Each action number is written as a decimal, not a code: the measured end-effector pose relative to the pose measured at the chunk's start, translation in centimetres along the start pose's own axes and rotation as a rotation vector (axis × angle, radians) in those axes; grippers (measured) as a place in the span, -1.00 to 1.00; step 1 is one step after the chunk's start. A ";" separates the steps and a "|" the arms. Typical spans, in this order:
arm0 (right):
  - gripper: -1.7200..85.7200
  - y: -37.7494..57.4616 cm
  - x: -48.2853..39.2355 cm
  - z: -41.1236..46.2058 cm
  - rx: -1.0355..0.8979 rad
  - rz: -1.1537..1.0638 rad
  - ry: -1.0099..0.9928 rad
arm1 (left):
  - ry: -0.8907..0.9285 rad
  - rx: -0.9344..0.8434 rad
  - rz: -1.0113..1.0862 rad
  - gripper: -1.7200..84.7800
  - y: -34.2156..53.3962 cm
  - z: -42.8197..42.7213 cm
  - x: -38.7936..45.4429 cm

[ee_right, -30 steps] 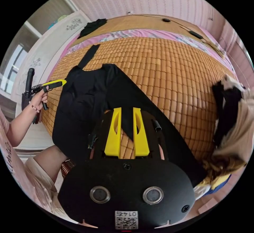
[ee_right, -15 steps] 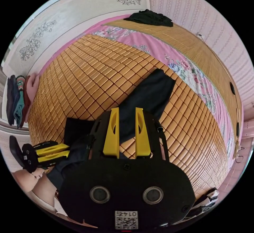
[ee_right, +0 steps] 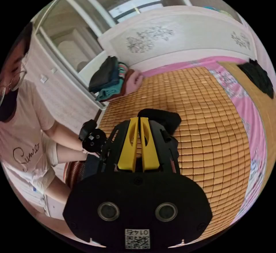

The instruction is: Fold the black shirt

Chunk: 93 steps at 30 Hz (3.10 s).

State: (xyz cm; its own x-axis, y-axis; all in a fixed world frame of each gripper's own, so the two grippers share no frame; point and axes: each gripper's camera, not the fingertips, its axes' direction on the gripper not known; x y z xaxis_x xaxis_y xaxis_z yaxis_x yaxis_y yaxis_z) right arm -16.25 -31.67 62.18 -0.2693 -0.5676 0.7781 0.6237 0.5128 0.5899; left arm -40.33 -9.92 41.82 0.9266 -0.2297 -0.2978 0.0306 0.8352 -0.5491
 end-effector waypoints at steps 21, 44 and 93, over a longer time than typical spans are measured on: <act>-0.90 17.4 5.1 15.1 -0.350 0.461 0.337 | -0.381 -0.227 -0.088 -0.78 11.6 -11.0 -11.5; -0.97 15.9 15.4 19.1 -0.300 0.516 0.588 | -0.408 -0.158 -0.541 -0.97 18.0 -30.4 -22.8; -0.97 12.9 18.8 24.9 -0.410 0.539 0.550 | -0.483 -0.430 -0.441 -0.97 18.7 -26.3 -24.5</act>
State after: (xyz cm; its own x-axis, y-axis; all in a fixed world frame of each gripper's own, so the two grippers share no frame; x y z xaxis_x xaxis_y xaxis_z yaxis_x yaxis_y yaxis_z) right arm -31.54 -19.70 89.79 0.4649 -0.5990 0.6520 0.8078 0.5885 -0.0353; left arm -72.29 -1.83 18.32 0.9261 -0.1701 0.3367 0.3773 0.4281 -0.8212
